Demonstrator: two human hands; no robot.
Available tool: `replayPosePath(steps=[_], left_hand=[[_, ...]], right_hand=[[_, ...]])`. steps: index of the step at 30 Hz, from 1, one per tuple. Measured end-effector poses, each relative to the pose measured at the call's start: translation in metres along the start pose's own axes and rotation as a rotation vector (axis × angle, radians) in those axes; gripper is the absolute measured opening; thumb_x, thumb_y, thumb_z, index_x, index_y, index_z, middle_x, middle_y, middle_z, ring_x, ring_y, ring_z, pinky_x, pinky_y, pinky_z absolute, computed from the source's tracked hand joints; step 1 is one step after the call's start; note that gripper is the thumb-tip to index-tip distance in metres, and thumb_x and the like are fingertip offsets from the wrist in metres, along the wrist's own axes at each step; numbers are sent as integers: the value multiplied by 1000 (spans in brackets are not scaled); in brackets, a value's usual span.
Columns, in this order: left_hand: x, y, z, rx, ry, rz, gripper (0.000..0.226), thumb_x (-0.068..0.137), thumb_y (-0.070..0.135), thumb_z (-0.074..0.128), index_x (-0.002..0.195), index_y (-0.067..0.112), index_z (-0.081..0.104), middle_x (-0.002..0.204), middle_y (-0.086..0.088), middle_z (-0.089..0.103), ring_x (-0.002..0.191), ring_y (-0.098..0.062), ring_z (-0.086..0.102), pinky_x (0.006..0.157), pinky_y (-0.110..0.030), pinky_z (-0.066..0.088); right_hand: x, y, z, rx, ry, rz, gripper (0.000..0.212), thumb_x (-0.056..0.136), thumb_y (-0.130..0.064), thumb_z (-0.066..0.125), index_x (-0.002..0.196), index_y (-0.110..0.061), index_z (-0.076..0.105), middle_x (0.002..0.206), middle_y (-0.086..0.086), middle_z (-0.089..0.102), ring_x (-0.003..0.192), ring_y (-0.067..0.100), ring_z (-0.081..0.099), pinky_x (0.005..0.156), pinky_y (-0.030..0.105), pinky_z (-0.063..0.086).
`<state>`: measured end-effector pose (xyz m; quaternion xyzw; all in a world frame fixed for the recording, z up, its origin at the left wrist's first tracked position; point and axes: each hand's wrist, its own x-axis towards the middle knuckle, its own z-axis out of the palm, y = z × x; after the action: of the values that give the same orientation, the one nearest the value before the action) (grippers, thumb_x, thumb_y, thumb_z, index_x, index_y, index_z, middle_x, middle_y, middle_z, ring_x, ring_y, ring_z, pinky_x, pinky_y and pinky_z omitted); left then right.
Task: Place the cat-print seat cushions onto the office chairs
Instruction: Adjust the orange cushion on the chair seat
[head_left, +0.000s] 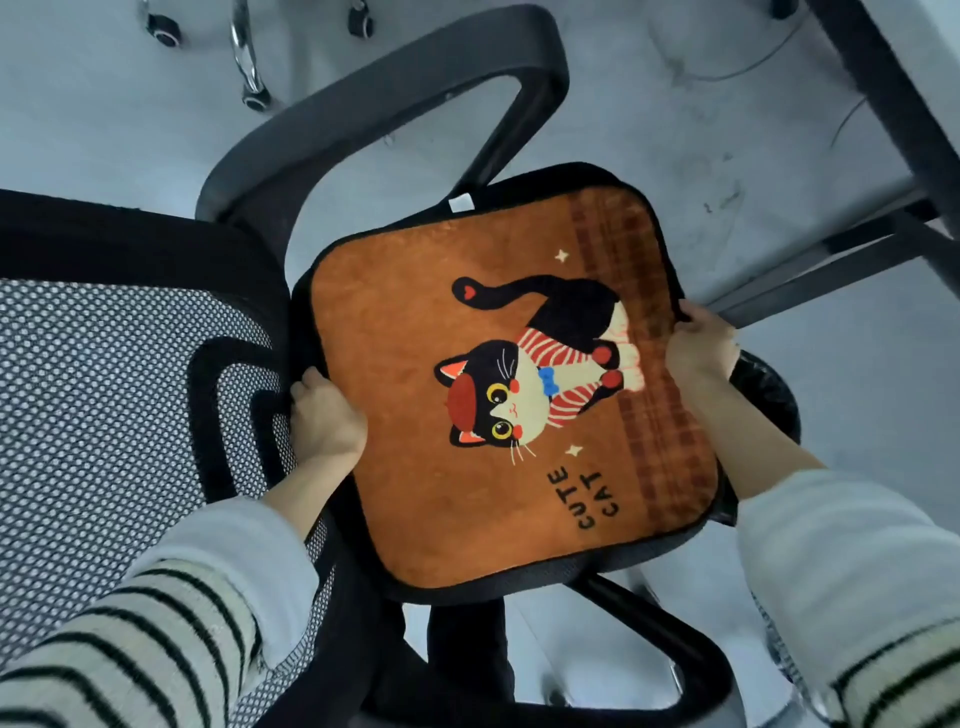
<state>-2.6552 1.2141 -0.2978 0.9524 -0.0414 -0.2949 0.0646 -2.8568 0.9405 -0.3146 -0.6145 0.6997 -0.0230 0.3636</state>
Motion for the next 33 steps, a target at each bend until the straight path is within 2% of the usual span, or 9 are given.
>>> replayPosePath(steps=[7,11,12,14,16,20,23,26,33], left_hand=[[-3,-13,7,150,-53,86,49,81,-7,59,124,-11,37,121,-32,41,102,-46,52,82,-50,50],[-4,-14,8,185,-103,85,60,79,-4,63,129,-17,31,125,-33,39,107,-45,51,85,-47,51],[-3,-14,7,176,-106,74,62,80,-4,62,131,-17,29,127,-33,37,108,-45,50,86,-46,50],[-5,-13,5,163,-104,71,71,81,-4,61,137,-17,20,131,-33,34,112,-46,47,90,-46,48],[-15,-12,5,161,-115,102,81,82,-3,61,142,-16,8,134,-34,29,118,-46,41,95,-46,44],[-41,-18,16,128,-166,82,87,83,-1,59,146,-7,-1,137,-30,23,123,-46,31,99,-50,39],[-49,-24,24,146,-166,84,89,82,0,61,146,-6,-1,137,-27,21,121,-46,31,97,-51,41],[-48,-27,31,146,-148,86,90,81,1,62,146,-5,0,136,-26,20,118,-46,31,95,-52,43],[-51,-36,34,144,-137,116,83,86,2,56,146,-7,0,133,-27,22,117,-45,30,97,-51,40]], right_hand=[[9,7,2,104,-67,76,44,92,-9,38,128,-24,59,124,8,64,96,22,59,94,38,51],[7,11,-3,107,-127,43,44,94,-11,39,133,-24,55,122,9,64,83,17,58,67,18,50],[4,11,-5,104,-142,38,44,94,-13,40,135,-24,53,121,9,64,84,17,60,67,17,51],[-5,17,-10,98,-152,47,44,94,-15,45,137,-24,49,125,10,61,102,22,61,88,28,52],[-19,31,-17,62,-135,86,44,93,-14,48,137,-21,48,130,9,57,114,25,57,98,35,47],[-37,63,-21,2,-50,260,39,90,-11,49,128,-16,56,125,10,61,111,30,59,94,36,50],[-38,71,-23,106,33,345,33,89,-8,49,118,-15,65,114,10,67,101,28,63,81,29,50],[-34,69,-22,163,72,341,32,90,-5,48,113,-13,68,109,10,69,90,23,63,76,27,48],[-36,67,-18,98,108,272,36,92,-8,43,117,-16,67,110,9,69,90,21,62,81,27,49]])
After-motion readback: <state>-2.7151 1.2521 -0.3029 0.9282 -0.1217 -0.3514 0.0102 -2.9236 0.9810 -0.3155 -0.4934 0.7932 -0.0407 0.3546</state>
